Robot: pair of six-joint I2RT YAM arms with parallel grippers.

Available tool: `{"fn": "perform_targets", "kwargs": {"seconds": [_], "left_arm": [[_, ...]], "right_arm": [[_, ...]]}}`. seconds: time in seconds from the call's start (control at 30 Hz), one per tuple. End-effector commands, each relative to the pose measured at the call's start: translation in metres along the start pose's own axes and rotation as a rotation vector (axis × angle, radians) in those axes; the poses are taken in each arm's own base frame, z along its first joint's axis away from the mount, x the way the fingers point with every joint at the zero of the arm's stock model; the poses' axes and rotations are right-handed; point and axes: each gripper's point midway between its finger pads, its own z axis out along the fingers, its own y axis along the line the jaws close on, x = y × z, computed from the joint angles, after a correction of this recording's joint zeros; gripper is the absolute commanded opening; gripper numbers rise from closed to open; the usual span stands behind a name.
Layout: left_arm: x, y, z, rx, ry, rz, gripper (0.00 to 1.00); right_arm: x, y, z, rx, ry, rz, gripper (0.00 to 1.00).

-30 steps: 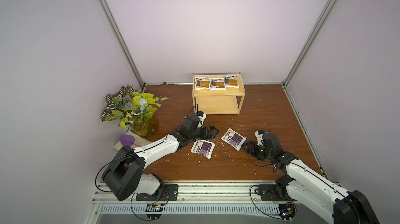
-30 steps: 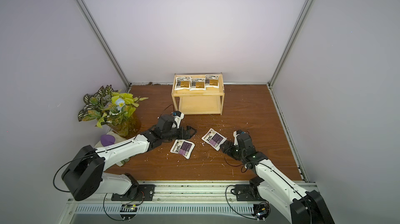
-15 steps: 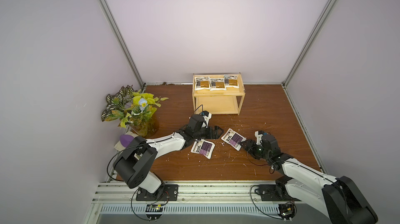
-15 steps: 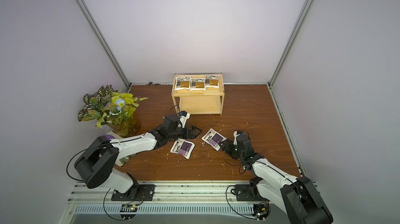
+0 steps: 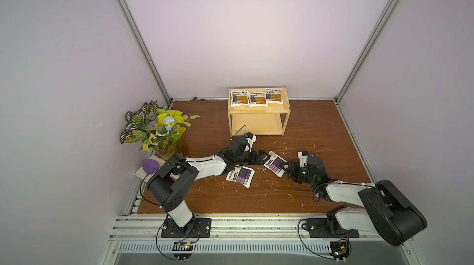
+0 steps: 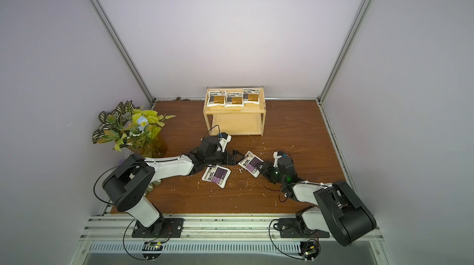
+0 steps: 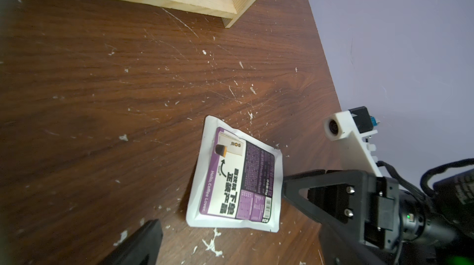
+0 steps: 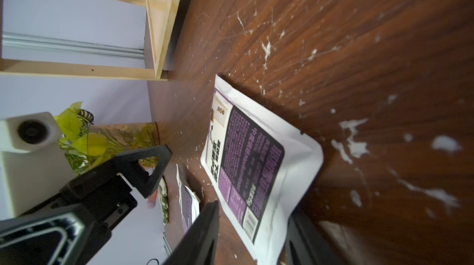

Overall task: Place the bagged coffee beans on the shelf by color
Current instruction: Pick up the bagged coffee beans at the center of the board.

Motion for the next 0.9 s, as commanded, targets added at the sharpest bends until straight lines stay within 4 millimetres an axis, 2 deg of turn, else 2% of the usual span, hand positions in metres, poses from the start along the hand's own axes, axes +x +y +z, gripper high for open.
{"fn": "perform_targets", "kwargs": {"seconds": [0.0, 0.13, 0.23, 0.57, 0.6, 0.63, 0.7, 0.73, 0.87], "left_arm": [[-0.004, -0.012, 0.004, 0.037, -0.007, 0.024, 1.00], [-0.004, -0.012, 0.003, 0.035, -0.008, 0.023, 0.99], [-0.003, -0.012, 0.002, 0.032, -0.007, 0.024, 0.99], [-0.008, -0.011, -0.007, 0.000, -0.030, 0.037, 0.99], [-0.008, -0.009, -0.007, -0.010, -0.026, 0.040, 0.99], [-0.007, -0.008, -0.005, -0.015, -0.022, 0.044, 1.00], [-0.005, -0.005, -0.002, -0.020, -0.010, 0.042, 1.00], [-0.005, -0.004, 0.000, -0.022, -0.009, 0.043, 0.99], [-0.002, 0.001, 0.008, -0.027, 0.007, 0.042, 1.00]], "right_arm": [[0.009, -0.011, 0.001, 0.029, 0.041, 0.027, 0.35], [0.009, -0.010, 0.000, 0.016, 0.036, 0.028, 0.13], [0.009, -0.006, -0.001, -0.007, 0.036, 0.035, 0.02], [0.009, 0.004, 0.000, -0.066, 0.040, 0.057, 0.00], [0.009, 0.004, 0.000, -0.062, 0.042, 0.055, 0.09], [0.009, 0.003, 0.000, -0.053, 0.043, 0.052, 0.22], [0.009, 0.002, -0.001, -0.046, 0.041, 0.047, 0.34], [0.009, 0.001, -0.001, -0.043, 0.040, 0.044, 0.38], [0.010, -0.001, 0.000, -0.036, 0.045, 0.039, 0.39]]}}
